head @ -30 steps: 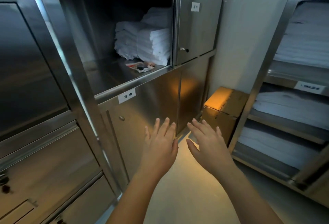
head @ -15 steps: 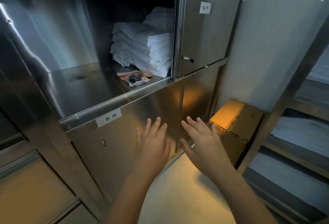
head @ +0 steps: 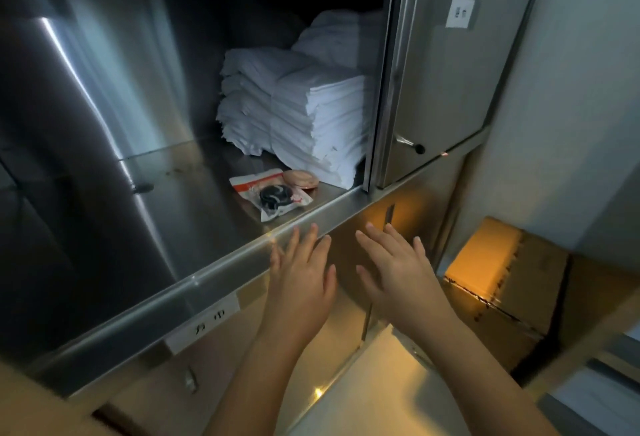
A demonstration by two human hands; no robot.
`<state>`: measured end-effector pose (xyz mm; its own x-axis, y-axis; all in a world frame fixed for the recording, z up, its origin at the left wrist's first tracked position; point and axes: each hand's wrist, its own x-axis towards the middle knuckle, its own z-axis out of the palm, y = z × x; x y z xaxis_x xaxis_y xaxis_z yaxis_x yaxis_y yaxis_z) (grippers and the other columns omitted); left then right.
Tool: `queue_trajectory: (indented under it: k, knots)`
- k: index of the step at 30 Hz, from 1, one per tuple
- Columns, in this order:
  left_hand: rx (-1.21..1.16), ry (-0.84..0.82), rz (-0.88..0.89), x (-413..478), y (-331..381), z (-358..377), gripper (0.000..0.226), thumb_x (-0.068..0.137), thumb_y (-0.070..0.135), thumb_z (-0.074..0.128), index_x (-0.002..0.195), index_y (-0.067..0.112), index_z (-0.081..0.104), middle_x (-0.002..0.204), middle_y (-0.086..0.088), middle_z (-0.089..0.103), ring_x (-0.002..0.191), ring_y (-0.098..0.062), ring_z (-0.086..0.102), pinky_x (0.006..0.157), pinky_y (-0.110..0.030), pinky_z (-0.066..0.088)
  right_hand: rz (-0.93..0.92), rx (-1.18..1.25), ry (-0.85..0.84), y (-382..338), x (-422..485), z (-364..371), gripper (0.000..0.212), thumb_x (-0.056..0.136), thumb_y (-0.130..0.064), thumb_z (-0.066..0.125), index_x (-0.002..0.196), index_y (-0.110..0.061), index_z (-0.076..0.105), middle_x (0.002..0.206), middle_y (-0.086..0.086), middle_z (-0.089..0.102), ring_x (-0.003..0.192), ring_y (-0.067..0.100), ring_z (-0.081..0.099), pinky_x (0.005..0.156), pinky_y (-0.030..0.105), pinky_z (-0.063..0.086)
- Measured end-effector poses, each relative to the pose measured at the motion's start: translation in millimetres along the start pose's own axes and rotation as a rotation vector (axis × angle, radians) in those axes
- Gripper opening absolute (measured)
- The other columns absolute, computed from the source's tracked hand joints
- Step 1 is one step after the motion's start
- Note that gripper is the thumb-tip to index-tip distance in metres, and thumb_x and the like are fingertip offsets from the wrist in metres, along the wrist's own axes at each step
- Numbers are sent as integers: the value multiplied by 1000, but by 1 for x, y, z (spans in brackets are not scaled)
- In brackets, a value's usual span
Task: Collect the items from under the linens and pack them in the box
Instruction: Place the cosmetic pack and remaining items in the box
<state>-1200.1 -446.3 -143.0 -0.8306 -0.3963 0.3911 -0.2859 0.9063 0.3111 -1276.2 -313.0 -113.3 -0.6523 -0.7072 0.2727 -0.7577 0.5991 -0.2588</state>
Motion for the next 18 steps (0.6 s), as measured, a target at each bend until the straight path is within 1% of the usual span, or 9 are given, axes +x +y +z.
queue_trajectory:
  k: [4, 8, 9, 12, 14, 16, 18]
  knots:
    - [3, 7, -27, 42, -34, 0, 48, 97, 30, 35, 143, 23, 29, 156, 3, 14, 143, -16, -1, 109, -40, -10, -30, 2, 9, -3, 53, 18, 52, 95, -33, 45, 144, -25, 29, 153, -5, 24, 143, 17, 12, 114, 45, 6]
    - [4, -11, -57, 66, -56, 4, 47, 97, 28, 37, 143, 22, 31, 156, 2, 14, 143, -17, 1, 112, -44, -5, -70, 10, 1, -5, 90, 38, 52, 93, -28, 51, 142, -20, 36, 150, 1, 31, 142, 23, 19, 112, 50, 11]
    - [9, -18, -69, 71, -61, 6, 48, 97, 28, 37, 143, 22, 29, 156, 2, 13, 143, -17, 0, 112, -45, -5, -81, 13, -7, -5, 98, 43, 52, 92, -29, 52, 142, -20, 36, 150, 1, 32, 141, 23, 19, 112, 50, 11]
    - [37, -45, -100, 85, -74, 12, 50, 97, 30, 36, 145, 22, 25, 157, 3, 10, 143, -16, -2, 113, -44, -4, -109, -20, -53, -2, 121, 56, 55, 94, -35, 45, 145, -26, 26, 153, -3, 24, 143, 17, 13, 113, 46, 9]
    - [56, -55, -114, 93, -81, 17, 51, 97, 30, 36, 146, 22, 22, 157, 3, 10, 143, -16, -2, 113, -44, -3, -118, -16, -69, 2, 136, 64, 55, 95, -35, 43, 146, -28, 22, 154, -5, 21, 143, 16, 11, 113, 45, 7]
    - [65, -53, -125, 101, -85, 21, 52, 97, 28, 36, 146, 21, 22, 156, 3, 11, 143, -16, 0, 113, -44, -3, -135, -3, -81, 6, 151, 70, 56, 95, -34, 44, 146, -27, 22, 154, -4, 21, 143, 17, 10, 113, 46, 7]
    - [76, -46, -137, 109, -87, 26, 53, 96, 28, 36, 146, 21, 22, 156, 3, 12, 143, -17, 1, 113, -44, -3, -164, 2, -77, 10, 168, 74, 55, 94, -31, 46, 145, -24, 27, 153, -3, 25, 142, 17, 14, 113, 46, 10]
